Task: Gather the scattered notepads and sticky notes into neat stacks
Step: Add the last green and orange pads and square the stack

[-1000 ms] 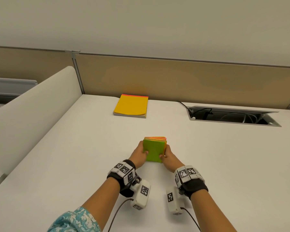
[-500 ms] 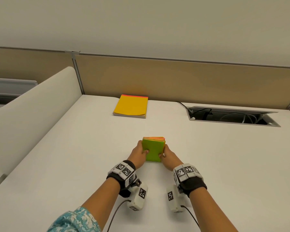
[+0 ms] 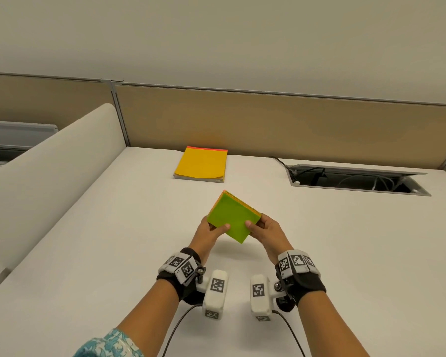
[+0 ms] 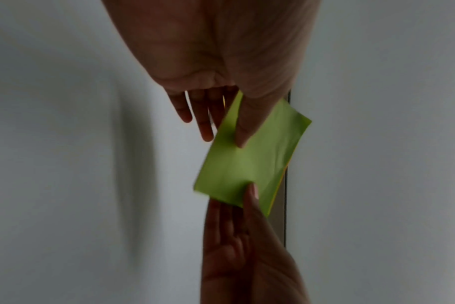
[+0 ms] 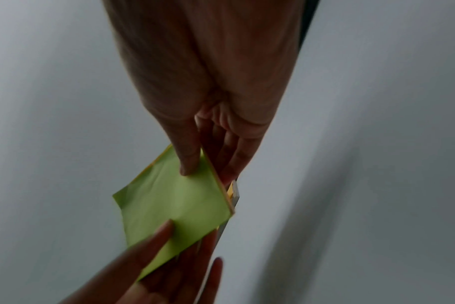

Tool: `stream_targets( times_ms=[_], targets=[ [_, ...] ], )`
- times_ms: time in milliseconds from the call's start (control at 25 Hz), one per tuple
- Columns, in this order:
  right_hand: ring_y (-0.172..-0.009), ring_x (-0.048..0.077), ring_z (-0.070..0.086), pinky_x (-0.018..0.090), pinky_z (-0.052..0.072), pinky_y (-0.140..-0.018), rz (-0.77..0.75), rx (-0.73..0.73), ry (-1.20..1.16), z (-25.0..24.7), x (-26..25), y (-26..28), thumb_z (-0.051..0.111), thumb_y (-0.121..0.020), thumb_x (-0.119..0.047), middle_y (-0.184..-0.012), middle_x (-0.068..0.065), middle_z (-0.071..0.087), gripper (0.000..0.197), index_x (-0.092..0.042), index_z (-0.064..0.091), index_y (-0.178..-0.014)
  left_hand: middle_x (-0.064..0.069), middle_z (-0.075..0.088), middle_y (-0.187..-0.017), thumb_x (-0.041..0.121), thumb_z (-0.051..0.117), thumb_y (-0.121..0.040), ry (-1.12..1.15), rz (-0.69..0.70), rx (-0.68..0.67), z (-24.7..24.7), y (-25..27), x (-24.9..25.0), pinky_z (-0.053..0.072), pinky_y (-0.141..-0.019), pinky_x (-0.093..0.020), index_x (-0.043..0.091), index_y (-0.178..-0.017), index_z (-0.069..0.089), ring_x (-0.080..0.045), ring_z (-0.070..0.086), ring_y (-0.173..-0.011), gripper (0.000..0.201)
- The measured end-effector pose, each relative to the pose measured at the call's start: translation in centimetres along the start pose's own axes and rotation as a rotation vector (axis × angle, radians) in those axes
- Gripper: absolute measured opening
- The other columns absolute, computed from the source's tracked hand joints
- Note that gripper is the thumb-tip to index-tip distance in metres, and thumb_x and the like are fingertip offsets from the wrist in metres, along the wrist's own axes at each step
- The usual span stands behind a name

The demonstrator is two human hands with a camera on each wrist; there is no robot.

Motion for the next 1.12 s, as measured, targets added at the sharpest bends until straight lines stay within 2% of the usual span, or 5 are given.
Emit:
stream_targets(
  times_ms=[200,320,560,840,1120],
  targets=[
    [-0.103,0.023,0.055,0.035,0.045,-0.096,-0.070,-0.010,0.326,-0.9,-0.3,-0.1,0.054,-0.087,0.001,-0.109,0.013,0.060,0.031,0.001,0.053,-0.118,-0.012,0.057,-0.109,-0.006,0.055,-0.088,-0.155,0.093,-0.068,-1.3,-0.7,1.9,0.053,-0.074,-0.010,0.001,-0.130,0.047,-0.011,0.058,-0.091,0.043],
    [-0.101,0.022,0.057,0.038,0.046,-0.097,-0.122,0.008,0.412,-0.7,-0.6,0.1,0.055,-0.086,0.000,-0.106,0.008,0.060,0.026,-0.012,0.053,-0.109,-0.009,0.059,-0.106,-0.008,0.054,-0.088,-0.269,0.155,-0.072,-1.1,-0.6,2.6,0.052,-0.074,-0.004,-0.003,-0.125,0.053,-0.004,0.058,-0.089,0.037],
    [-0.098,0.021,0.057,0.033,0.048,-0.092,-0.096,-0.056,0.605,-0.3,0.2,0.7,0.056,-0.086,-0.004,-0.106,0.003,0.057,0.031,-0.014,0.050,-0.115,-0.009,0.061,-0.108,-0.005,0.059,-0.085,-0.426,0.166,-0.131,-1.0,-0.3,1.2,0.045,-0.088,-0.014,0.005,-0.117,0.056,-0.021,0.057,-0.102,0.033],
    [-0.092,0.020,0.056,0.025,0.044,-0.080,-0.095,-0.049,0.662,-0.5,-0.4,1.0,0.058,-0.085,-0.004,-0.101,0.002,0.056,0.024,-0.021,0.047,-0.098,-0.003,0.063,-0.100,-0.004,0.062,-0.083,-0.475,0.193,-0.142,-0.9,-0.2,1.7,0.046,-0.084,-0.009,0.015,-0.104,0.059,-0.014,0.060,-0.092,0.029],
    [-0.092,0.026,0.058,0.024,0.042,-0.075,-0.080,-0.030,0.724,-0.8,-0.2,0.7,0.061,-0.083,-0.006,-0.096,0.005,0.058,0.021,-0.018,0.049,-0.096,-0.008,0.064,-0.096,-0.002,0.065,-0.081,-0.542,0.178,-0.079,-1.2,-0.3,1.5,0.049,-0.086,-0.022,0.015,-0.098,0.059,-0.023,0.060,-0.092,0.025]
  ],
)
Point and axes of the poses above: each hand's wrist, its own y-axis away from the middle knuckle, its own z-axis out of the palm, x = y × z, the point moved 8 cm from there along -y, towards the middle knuckle
